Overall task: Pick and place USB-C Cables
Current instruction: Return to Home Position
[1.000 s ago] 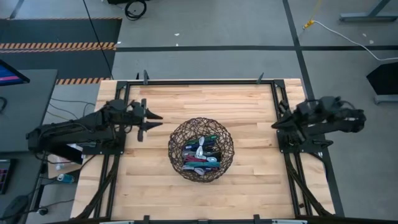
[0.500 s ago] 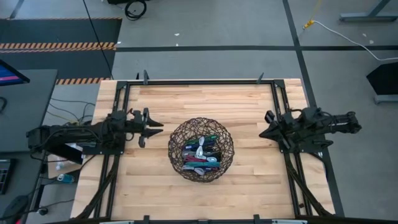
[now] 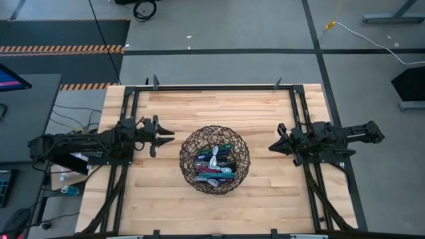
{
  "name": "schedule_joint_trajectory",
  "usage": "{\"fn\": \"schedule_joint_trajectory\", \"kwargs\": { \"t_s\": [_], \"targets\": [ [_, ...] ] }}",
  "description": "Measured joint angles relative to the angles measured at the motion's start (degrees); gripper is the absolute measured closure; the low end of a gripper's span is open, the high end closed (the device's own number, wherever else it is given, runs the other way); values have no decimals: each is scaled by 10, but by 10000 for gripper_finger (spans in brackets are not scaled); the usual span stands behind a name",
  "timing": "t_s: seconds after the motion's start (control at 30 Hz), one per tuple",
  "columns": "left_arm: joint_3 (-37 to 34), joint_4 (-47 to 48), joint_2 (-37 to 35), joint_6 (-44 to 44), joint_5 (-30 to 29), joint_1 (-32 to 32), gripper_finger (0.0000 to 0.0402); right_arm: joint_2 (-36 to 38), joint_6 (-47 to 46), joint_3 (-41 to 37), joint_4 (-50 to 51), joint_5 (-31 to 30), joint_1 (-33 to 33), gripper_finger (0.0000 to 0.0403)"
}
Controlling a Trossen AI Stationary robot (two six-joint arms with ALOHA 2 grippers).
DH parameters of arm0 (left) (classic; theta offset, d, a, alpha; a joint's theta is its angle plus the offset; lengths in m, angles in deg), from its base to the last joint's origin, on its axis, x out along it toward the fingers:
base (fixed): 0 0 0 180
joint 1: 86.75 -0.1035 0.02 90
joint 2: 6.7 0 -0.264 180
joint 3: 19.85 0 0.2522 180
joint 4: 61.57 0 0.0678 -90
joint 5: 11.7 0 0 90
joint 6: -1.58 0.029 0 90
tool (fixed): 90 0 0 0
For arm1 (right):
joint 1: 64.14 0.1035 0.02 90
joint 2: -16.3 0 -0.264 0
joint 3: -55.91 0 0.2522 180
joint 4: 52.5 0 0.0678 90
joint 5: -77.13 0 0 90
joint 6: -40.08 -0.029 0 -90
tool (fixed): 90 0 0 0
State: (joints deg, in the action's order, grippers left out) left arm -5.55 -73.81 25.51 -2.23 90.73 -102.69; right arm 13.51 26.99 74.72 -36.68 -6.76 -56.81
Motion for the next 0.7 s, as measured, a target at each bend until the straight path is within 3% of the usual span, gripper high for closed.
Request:
{"fn": "schedule_joint_trajectory", "kwargs": {
  "t_s": [0.2,0.37,0.7],
  "targets": [
    [0,19,0,0,-2,0,283,2,14,-28,19,-30,0,369],
    [0,26,0,0,-2,0,283,-12,92,-28,20,-73,-1,369],
    [0,26,0,0,-2,0,283,-13,103,-28,17,-77,-1,369]
  ]
}}
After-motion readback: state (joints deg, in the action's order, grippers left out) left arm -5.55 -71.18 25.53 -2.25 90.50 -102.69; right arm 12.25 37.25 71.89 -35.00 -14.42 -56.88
